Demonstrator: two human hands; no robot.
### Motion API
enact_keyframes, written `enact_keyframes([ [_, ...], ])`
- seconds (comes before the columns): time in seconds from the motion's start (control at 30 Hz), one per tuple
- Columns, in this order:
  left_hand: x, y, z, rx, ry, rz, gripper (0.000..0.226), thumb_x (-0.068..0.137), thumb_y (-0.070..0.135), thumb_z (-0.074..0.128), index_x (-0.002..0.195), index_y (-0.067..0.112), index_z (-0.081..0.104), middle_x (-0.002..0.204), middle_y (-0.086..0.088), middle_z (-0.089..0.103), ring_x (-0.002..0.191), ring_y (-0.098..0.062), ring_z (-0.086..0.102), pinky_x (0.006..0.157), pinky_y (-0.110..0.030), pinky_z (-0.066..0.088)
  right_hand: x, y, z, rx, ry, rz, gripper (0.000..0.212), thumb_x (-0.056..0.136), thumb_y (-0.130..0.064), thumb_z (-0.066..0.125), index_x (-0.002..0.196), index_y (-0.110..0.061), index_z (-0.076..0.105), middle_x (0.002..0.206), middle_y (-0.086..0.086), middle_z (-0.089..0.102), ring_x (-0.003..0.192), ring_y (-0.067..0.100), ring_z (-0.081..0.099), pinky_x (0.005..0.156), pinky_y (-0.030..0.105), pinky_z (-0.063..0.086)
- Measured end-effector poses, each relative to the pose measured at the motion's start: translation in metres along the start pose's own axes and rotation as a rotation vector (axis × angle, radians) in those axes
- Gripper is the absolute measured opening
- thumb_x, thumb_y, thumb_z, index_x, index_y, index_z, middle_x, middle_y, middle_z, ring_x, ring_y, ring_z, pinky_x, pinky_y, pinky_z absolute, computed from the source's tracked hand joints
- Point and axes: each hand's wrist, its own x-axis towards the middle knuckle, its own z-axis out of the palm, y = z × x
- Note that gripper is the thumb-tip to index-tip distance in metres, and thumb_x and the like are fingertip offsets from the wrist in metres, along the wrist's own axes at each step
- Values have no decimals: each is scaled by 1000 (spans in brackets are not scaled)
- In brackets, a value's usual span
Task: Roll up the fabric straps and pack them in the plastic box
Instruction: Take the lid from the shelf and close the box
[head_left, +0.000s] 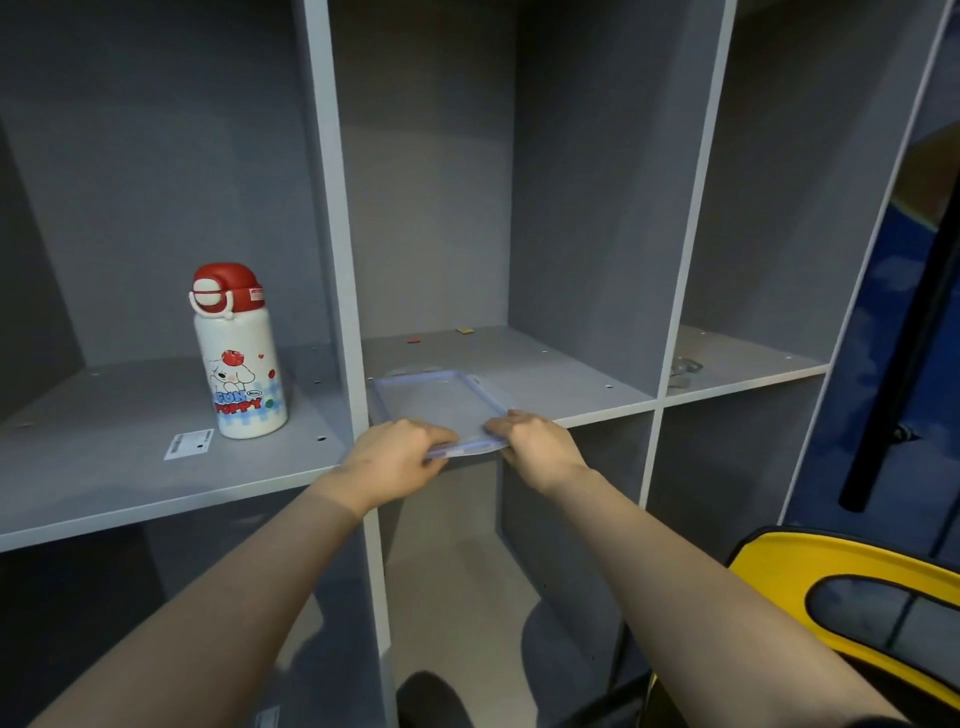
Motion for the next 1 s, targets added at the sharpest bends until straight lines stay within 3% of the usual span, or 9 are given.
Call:
enact_keyframes([
  [0.13, 0, 6, 3, -73, 56, 58, 44, 92, 42, 52, 135, 36, 45, 135, 12, 51, 125, -10, 47, 94, -30, 43, -16, 17, -5, 62, 114, 19, 24, 89, -13, 48, 110, -18, 60, 109, 5, 59, 102, 28, 58, 69, 32, 44],
  [0.27, 4, 5, 2, -194, 97, -23, 53, 88, 17, 59, 138, 29, 45, 140, 8, 49, 126, -15, 49, 99, -29, 41, -40, 38, -22, 39, 240, -16, 27, 89, -11, 50, 113, -16, 60, 112, 3, 61, 105, 27, 57, 69, 32, 44],
  [0.4, 17, 21, 5, -382, 217, -20, 43, 80, 1, 66, 119, 18, 65, 126, -2, 63, 114, -23, 60, 97, -29, 43, -69, 61, -43, 33, 321, -26, 30, 83, -5, 51, 109, -13, 63, 107, 4, 66, 100, 30, 62, 69, 35, 49],
  [0.5, 28, 51, 5, -519, 318, 22, 28, 77, -7, 64, 98, 9, 74, 106, -6, 72, 101, -22, 66, 90, -21, 41, -95, 78, -60, 50, 419, 6, 30, 85, -19, 42, 101, -12, 67, 101, 4, 70, 93, 29, 66, 72, 35, 53],
  [0.6, 42, 91, 2, -590, 363, 70, 16, 79, 0, 68, 90, 9, 75, 98, -5, 74, 97, -20, 68, 87, -23, 44, -125, 101, -71, 121, 536, 127, 19, 88, -23, 56, 101, -11, 66, 101, 5, 70, 94, 28, 64, 81, 34, 51],
  [0.8, 61, 174, 7, -601, 286, 230, 12, 82, 12, 69, 92, 15, 75, 95, -4, 74, 87, -24, 67, 80, -30, 50, -192, 147, -79, 190, 579, 357, 22, 88, -21, 63, 107, -11, 61, 106, 4, 66, 100, 20, 60, 84, 32, 47],
  [0.9, 62, 215, 6, -653, 180, 224, 9, 87, 20, 65, 91, 19, 73, 87, 3, 67, 81, -15, 60, 69, -23, 42, -223, 166, -86, 233, 583, 458, 26, 88, -28, 63, 109, -13, 59, 106, 0, 64, 98, 14, 58, 79, 24, 44],
  [1.0, 65, 252, 11, -745, 62, 226, 6, 88, 25, 64, 86, 21, 68, 81, 0, 63, 81, -16, 59, 63, -23, 39, -254, 185, -90, 319, 611, 552, 32, 87, -33, 63, 112, -15, 57, 108, -3, 63, 100, 12, 56, 81, 24, 44],
])
